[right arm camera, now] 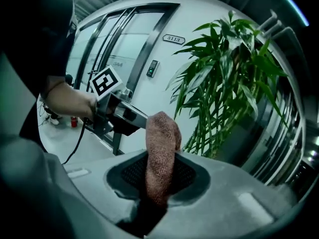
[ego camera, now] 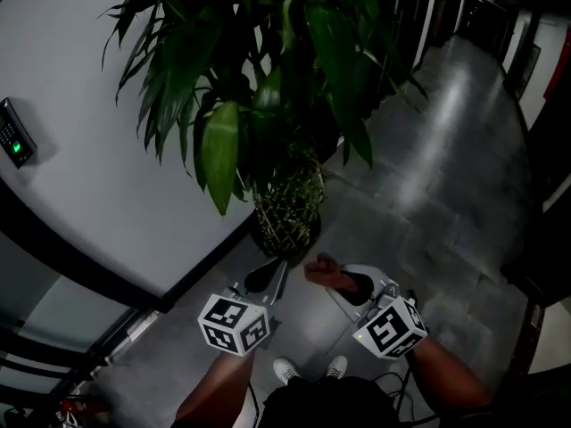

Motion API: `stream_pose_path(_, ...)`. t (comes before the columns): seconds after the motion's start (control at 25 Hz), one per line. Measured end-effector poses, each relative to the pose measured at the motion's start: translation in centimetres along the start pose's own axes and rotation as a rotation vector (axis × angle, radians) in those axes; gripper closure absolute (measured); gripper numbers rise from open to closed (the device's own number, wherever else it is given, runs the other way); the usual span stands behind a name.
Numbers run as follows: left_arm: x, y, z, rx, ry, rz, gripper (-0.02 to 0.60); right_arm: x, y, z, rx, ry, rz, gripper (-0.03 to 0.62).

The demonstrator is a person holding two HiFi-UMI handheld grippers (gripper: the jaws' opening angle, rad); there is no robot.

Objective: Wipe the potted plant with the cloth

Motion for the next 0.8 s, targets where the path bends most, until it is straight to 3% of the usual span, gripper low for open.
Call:
stream_pose_path(0.32, -2.0, -3.9, -1.0, 0.044, 0.017, 0.026, 0.565, -4.1, 0.1, -0.9, 0.122, -0.112, -0.025, 0.522)
stream_pose_path(0.8, -8.7, -13.4, -4.5, 0.044, -0.033, 0.233, 0.565, -13.0, 2.5, -5.5, 0.225, -0.212, 0.029, 0.522)
Point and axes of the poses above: the fingertips, and each gripper's own axes: x forward along the fingers, y to its left, z out of its top, the point moved 4 cm from there along -x, backward along the fingers, and after that the axes turned 3 degrees about y, right-handed, at the moved point
